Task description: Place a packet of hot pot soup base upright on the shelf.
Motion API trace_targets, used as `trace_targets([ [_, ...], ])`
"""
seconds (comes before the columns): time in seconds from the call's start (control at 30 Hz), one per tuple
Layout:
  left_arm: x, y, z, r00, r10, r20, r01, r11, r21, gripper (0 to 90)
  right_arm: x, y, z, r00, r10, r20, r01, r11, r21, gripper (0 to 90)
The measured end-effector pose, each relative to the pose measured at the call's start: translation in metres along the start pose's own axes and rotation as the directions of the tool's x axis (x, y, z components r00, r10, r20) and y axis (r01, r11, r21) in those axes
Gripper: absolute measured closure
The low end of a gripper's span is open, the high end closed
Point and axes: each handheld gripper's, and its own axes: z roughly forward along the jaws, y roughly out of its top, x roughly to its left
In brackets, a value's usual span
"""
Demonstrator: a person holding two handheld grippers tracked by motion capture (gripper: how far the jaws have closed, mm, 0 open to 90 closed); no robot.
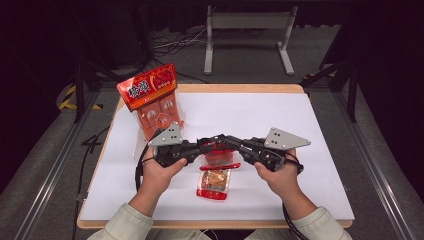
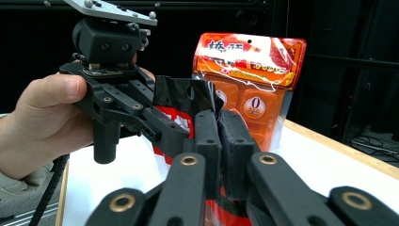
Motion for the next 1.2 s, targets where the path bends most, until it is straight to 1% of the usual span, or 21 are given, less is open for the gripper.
trace_targets([
  [0.03,0.0,0.001,0.0,1.0,0.002,0.002,-0.002,1.0,0.002,89.6,-0.001,0.0,-0.001,1.0,-0.002,0.001,0.002,1.0,-0.003,84.9],
  [0.13,0.002,0.003,-0.002,0.9994,0.031,0.013,-0.031,0.9994,0.014,89.6,-0.002,0.0,-0.003,1.0,0.006,0.002,-0.006,1.0,-0.012,82.6],
  [0.17,0.003,0.004,-0.002,0.9993,0.034,0.015,-0.035,0.9992,0.018,89.6,-0.002,0.001,-0.005,1.0,0.004,0.006,-0.004,1.0,-0.018,82.4],
  [0.2,0.004,0.004,-0.003,0.9993,0.036,0.014,-0.036,0.9992,0.019,89.6,-0.003,0.001,-0.006,1.0,0.003,0.008,-0.002,1.0,-0.018,82.4],
  [0.3,0.008,0.004,-0.009,0.9991,0.042,0.009,-0.042,0.999,0.018,89.6,-0.006,0.004,-0.013,0.9997,0.02,0.012,-0.02,0.999,-0.032,81.8],
  [0.33,0.009,0.005,-0.01,0.9993,0.036,0.013,-0.036,0.9992,0.014,89.6,-0.007,0.004,-0.015,0.9996,0.023,0.015,-0.022,0.999,-0.027,82.0],
  [0.4,0.011,0.005,-0.012,0.9992,0.037,0.014,-0.037,0.9993,0.01,89.6,-0.008,0.004,-0.018,0.9994,0.026,0.023,-0.025,0.999,-0.025,81.7],
  [0.47,0.014,0.008,-0.019,0.9994,0.032,0.014,-0.032,0.9995,0.005,89.6,-0.01,0.003,-0.02,0.999,0.03,0.032,-0.029,0.999,-0.021,81.3],
  [0.5,0.015,0.009,-0.021,0.9992,0.039,0.007,-0.039,0.9992,0.006,89.6,-0.011,0.002,-0.022,0.9988,0.028,0.039,-0.027,1.0,-0.015,81.2],
  [0.53,0.015,0.009,-0.021,0.9992,0.039,0.007,-0.039,0.9992,0.006,89.6,-0.011,0.002,-0.022,0.9988,0.028,0.039,-0.027,1.0,-0.015,81.2],
  [0.63,0.019,0.013,-0.029,0.9994,0.035,-0.008,-0.035,0.9994,0.006,89.6,-0.012,0.001,-0.025,0.9982,0.031,0.052,-0.031,1.0,-0.003,80.4],
  [0.77,0.024,0.017,-0.037,0.9995,0.031,-0.008,-0.031,0.9995,0.001,89.5,-0.015,-0.001,-0.031,0.9968,0.039,0.07,-0.04,0.999,0.011,79.4],
  [0.87,0.027,0.021,-0.043,0.9989,0.039,-0.024,-0.039,0.9992,-0.001,89.5,-0.018,-0.004,-0.033,0.9957,0.045,0.081,-0.047,0.999,0.026,78.6],
  [0.9,0.028,0.023,-0.045,0.9983,0.049,-0.033,-0.049,0.9988,-0.002,89.5,-0.019,-0.005,-0.034,0.9953,0.045,0.085,-0.048,0.998,0.031,78.4],
  [1.03,0.032,0.029,-0.056,0.9973,0.054,-0.049,-0.055,0.9983,-0.018,89.5,-0.025,-0.009,-0.036,0.9922,0.056,0.111,-0.062,0.997,0.053,77.9],
  [1.2,0.036,0.032,-0.064,0.9959,0.064,-0.064,-0.065,0.9977,-0.018,89.5,-0.03,-0.011,-0.041,0.9882,0.064,0.139,-0.073,0.996,0.058,77.4],
])
